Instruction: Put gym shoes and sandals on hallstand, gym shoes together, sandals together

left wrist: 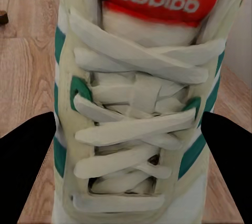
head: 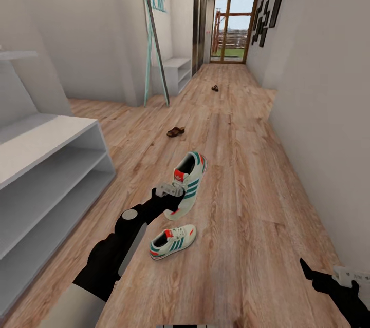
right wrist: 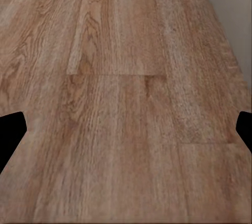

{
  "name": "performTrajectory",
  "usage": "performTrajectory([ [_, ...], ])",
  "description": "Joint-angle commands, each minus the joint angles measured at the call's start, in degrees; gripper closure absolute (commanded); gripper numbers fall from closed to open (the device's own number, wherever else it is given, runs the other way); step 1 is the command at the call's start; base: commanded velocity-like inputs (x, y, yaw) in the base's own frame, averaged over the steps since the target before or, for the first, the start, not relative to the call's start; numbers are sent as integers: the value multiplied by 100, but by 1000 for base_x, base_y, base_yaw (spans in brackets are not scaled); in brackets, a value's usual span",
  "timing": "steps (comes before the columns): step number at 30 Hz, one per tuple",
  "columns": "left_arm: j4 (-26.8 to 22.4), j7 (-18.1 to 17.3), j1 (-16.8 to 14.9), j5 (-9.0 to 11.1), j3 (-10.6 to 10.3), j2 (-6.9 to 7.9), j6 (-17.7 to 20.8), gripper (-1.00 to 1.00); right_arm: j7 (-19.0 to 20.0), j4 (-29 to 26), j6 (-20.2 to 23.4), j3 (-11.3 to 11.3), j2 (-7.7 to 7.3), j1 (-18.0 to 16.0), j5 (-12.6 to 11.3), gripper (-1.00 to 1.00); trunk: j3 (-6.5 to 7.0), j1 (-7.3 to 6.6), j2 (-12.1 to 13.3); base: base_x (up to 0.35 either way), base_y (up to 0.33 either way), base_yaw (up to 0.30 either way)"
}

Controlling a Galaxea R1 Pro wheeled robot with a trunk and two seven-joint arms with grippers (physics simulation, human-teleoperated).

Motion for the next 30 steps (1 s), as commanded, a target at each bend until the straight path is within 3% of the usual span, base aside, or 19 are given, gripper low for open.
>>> performTrajectory([
  [1,0,-1,0,1,0,0,0,100,0,0,-2,1,0,0,0,-100,0,0,0,0,259,0],
  [10,2,5,0,1,3,0,-15,100,0,0,-8,4,0,8,0,-100,0,0,0,0,259,0],
  [23,2,1,0,1,11,0,-24,100,17,-8,-15,4,0,10,-2,-100,0,0,0,0,43,0],
  [30,2,6,-8,1,17,0,-2,100,18,-5,-17,4,0,15,-1,-100,0,0,0,0,198,0],
])
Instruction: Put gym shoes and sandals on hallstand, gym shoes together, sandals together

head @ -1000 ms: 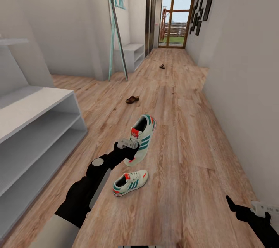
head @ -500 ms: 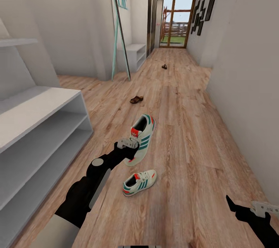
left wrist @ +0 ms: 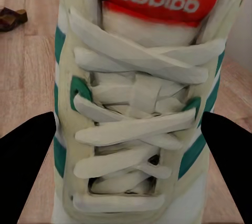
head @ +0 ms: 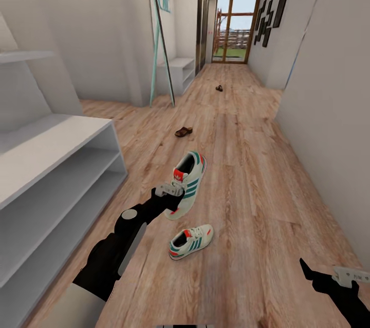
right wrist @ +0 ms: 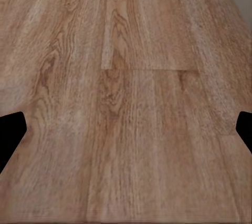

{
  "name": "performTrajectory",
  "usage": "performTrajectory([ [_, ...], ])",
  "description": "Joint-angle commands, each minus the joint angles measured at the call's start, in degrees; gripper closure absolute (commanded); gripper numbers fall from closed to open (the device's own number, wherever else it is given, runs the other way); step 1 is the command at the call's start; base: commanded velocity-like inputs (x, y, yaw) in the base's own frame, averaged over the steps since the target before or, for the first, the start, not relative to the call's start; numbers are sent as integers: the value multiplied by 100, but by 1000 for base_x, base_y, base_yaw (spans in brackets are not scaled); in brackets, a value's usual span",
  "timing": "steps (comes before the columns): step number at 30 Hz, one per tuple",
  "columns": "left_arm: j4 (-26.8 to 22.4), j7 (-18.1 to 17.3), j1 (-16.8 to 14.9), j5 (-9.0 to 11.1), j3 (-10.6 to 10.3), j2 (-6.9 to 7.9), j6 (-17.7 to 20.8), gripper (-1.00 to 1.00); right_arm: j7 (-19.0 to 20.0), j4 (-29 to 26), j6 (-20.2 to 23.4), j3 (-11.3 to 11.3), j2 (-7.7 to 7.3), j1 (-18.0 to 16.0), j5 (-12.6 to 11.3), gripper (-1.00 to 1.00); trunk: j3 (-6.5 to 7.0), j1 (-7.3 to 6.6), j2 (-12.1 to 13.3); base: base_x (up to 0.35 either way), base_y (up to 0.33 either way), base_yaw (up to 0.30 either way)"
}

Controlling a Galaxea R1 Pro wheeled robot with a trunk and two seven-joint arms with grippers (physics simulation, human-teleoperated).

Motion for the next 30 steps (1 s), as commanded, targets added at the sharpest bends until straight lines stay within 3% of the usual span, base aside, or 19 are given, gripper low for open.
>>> performTrajectory([
  [1,0,-1,0,1,0,0,1,100,0,-1,0,2,0,0,0,-100,0,0,0,0,260,0],
  [17,6,8,-2,1,-2,0,-16,100,0,5,0,9,0,2,1,-100,0,0,0,0,275,0],
  [23,8,13,-2,1,1,0,-17,100,0,5,0,9,0,2,-5,-100,0,0,0,0,75,-42],
  [30,8,21,-2,1,1,0,-15,100,0,5,0,9,0,2,-8,-100,0,0,0,0,16,-215],
])
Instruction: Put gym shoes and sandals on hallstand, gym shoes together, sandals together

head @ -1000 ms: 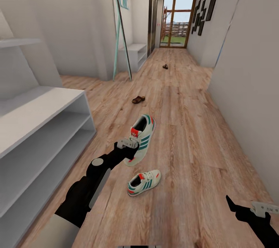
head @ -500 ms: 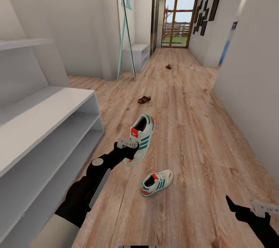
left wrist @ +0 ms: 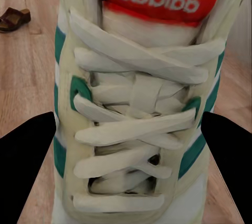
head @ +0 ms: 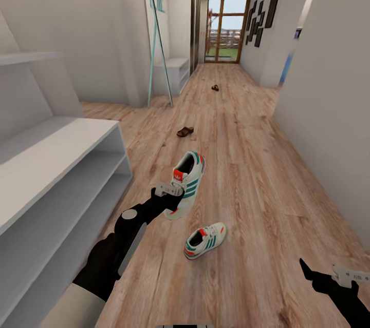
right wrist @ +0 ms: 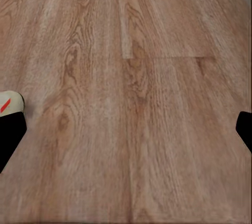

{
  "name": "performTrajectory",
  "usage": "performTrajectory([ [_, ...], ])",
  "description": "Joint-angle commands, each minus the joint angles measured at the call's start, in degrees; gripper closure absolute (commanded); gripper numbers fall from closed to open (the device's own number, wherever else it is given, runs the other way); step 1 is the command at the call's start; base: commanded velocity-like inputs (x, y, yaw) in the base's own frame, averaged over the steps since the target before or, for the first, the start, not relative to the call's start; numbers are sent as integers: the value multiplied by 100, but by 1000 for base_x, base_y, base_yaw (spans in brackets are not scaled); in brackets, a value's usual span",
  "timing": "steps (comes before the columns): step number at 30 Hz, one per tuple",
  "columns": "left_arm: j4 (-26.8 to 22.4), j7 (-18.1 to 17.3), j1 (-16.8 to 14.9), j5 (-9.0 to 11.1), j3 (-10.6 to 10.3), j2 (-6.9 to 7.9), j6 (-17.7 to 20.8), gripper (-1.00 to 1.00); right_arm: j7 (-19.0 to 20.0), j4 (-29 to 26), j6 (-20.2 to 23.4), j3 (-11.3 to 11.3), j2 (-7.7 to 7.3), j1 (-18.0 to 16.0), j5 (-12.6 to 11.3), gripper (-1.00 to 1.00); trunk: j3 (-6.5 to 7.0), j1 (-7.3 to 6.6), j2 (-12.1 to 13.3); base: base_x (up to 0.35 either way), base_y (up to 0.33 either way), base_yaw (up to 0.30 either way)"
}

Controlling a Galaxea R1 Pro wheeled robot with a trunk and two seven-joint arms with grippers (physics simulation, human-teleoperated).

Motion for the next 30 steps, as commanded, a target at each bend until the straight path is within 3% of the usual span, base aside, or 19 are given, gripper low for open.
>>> performTrajectory([
  [1,3,0,0,2,0,0,0,100,0,0,0,0,0,0,0,-100,0,0,0,0,6,-256],
  [13,34,11,0,2,5,0,-22,100,-6,0,0,0,0,0,0,-100,23,0,0,0,1,-251],
  [22,68,4,-13,2,187,0,2,100,-9,0,0,0,0,0,0,-100,28,0,0,0,9,-44],
  [30,186,7,-61,2,244,-2,17,100,-9,0,0,0,0,0,0,-100,28,0,0,0,206,-3],
])
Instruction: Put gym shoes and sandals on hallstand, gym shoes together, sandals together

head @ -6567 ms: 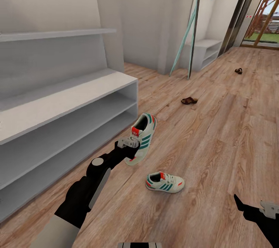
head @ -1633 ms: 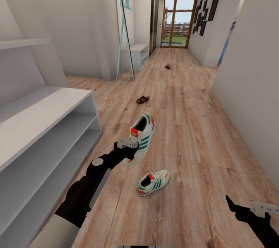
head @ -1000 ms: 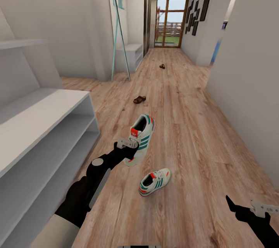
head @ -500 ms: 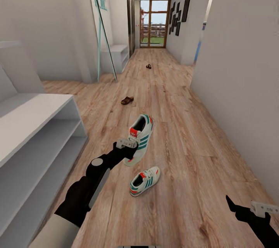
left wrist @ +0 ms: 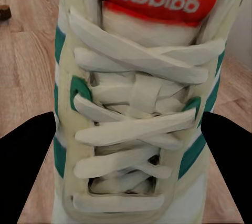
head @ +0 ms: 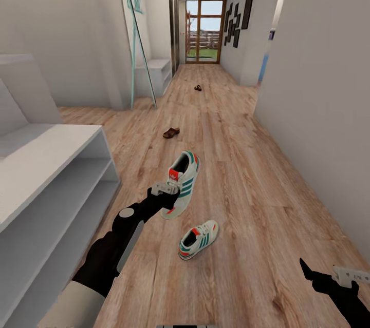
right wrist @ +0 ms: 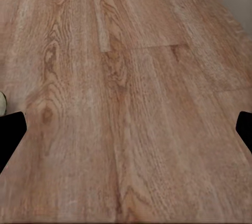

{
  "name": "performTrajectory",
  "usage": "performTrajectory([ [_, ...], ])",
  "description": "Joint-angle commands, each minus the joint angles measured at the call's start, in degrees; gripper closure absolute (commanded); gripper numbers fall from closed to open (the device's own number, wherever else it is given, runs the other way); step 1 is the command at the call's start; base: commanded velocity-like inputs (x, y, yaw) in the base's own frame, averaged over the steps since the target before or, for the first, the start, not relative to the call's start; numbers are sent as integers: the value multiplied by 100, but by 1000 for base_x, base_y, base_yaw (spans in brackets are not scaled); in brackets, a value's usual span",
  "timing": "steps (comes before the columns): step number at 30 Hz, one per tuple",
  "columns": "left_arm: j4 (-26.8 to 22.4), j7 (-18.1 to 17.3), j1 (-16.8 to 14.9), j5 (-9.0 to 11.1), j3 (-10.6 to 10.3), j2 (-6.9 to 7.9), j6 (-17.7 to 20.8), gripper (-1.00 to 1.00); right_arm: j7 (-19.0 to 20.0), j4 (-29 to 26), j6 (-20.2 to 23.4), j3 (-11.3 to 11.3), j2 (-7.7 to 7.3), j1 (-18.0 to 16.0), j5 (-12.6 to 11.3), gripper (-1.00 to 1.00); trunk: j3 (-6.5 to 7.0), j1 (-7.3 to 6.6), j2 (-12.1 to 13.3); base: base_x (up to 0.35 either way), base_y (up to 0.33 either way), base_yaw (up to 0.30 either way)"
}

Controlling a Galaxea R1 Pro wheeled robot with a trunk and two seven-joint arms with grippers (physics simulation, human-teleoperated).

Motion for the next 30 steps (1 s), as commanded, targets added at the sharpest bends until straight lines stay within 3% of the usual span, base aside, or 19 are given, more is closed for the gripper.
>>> performTrajectory([
  [1,3,0,-2,2,8,0,0,100,0,0,0,0,0,0,0,-100,0,0,0,0,264,-1],
  [11,48,6,-9,2,38,2,-52,100,0,0,0,44,1,0,1,-100,0,0,0,40,229,0],
  [22,61,12,-13,2,52,2,-31,100,0,0,0,60,0,0,4,-100,0,0,0,25,29,0],
  [30,68,9,-39,2,52,2,-2,100,0,0,0,61,0,0,0,-100,0,0,0,237,2,0],
])
